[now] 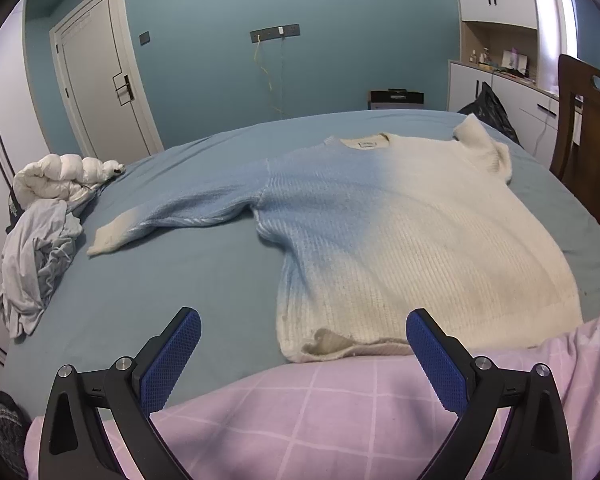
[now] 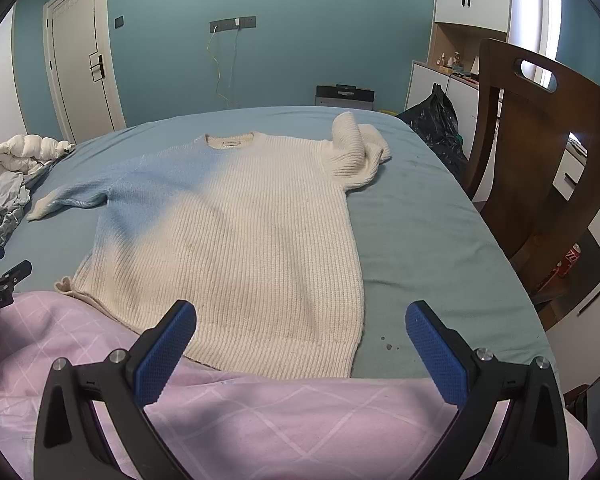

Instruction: Fold small clothes

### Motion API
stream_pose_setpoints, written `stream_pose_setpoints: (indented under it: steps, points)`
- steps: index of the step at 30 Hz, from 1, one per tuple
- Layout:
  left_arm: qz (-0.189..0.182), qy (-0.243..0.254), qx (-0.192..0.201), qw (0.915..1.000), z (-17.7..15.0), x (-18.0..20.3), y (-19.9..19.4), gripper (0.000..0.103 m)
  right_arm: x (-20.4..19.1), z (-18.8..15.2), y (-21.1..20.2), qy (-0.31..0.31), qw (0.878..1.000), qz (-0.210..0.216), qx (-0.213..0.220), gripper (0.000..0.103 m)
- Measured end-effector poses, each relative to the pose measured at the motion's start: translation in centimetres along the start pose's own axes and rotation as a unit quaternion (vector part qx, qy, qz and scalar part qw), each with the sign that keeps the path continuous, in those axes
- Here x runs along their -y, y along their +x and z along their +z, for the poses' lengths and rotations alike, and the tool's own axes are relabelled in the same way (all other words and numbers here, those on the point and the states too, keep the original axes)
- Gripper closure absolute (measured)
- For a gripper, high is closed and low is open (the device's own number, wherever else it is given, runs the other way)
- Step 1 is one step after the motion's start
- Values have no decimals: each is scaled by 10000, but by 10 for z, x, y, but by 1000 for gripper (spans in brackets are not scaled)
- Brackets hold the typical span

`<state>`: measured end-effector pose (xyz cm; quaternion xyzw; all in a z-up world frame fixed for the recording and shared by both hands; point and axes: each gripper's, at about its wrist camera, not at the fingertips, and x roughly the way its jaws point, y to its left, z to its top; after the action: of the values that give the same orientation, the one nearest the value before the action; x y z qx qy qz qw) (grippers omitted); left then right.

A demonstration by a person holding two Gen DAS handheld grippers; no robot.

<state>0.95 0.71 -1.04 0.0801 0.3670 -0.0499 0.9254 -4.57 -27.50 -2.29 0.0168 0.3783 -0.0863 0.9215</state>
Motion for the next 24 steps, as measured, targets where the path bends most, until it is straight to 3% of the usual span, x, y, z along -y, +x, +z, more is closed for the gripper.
stream_pose_setpoints:
  steps: [24]
  points:
    - [-35, -33, -32, 10000, 0, -2, 2, 0, 1, 2, 3, 16, 9999, 36, -129, 1]
